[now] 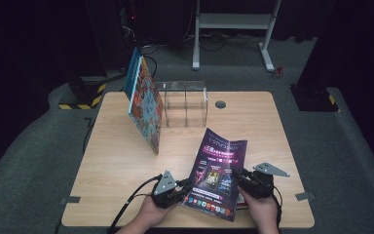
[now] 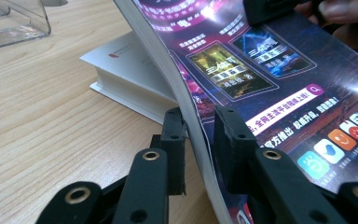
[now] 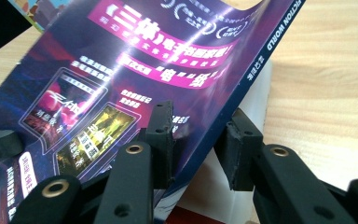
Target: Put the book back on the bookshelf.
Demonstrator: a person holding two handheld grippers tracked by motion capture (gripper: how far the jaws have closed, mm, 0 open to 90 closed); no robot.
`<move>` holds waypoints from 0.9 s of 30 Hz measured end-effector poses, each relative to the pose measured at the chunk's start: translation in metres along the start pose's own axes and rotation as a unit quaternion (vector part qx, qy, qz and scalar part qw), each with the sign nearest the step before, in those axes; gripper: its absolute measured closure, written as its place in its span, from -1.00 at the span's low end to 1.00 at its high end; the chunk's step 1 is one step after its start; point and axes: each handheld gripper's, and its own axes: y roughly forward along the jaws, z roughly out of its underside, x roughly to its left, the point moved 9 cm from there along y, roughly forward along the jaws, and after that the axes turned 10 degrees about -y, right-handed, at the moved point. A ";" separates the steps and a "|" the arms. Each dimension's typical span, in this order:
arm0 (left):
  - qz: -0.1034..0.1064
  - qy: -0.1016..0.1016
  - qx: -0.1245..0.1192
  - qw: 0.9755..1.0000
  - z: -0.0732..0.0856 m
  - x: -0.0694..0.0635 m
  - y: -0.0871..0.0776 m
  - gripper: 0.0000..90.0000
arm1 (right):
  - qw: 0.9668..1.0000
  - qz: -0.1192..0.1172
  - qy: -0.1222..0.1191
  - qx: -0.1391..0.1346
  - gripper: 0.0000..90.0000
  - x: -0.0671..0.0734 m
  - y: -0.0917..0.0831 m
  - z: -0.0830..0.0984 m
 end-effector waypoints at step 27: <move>-0.050 -0.031 -0.009 0.998 -0.006 0.030 -0.002 0.50 | 0.990 -0.038 -0.103 -0.091 0.59 0.068 -0.036 -0.047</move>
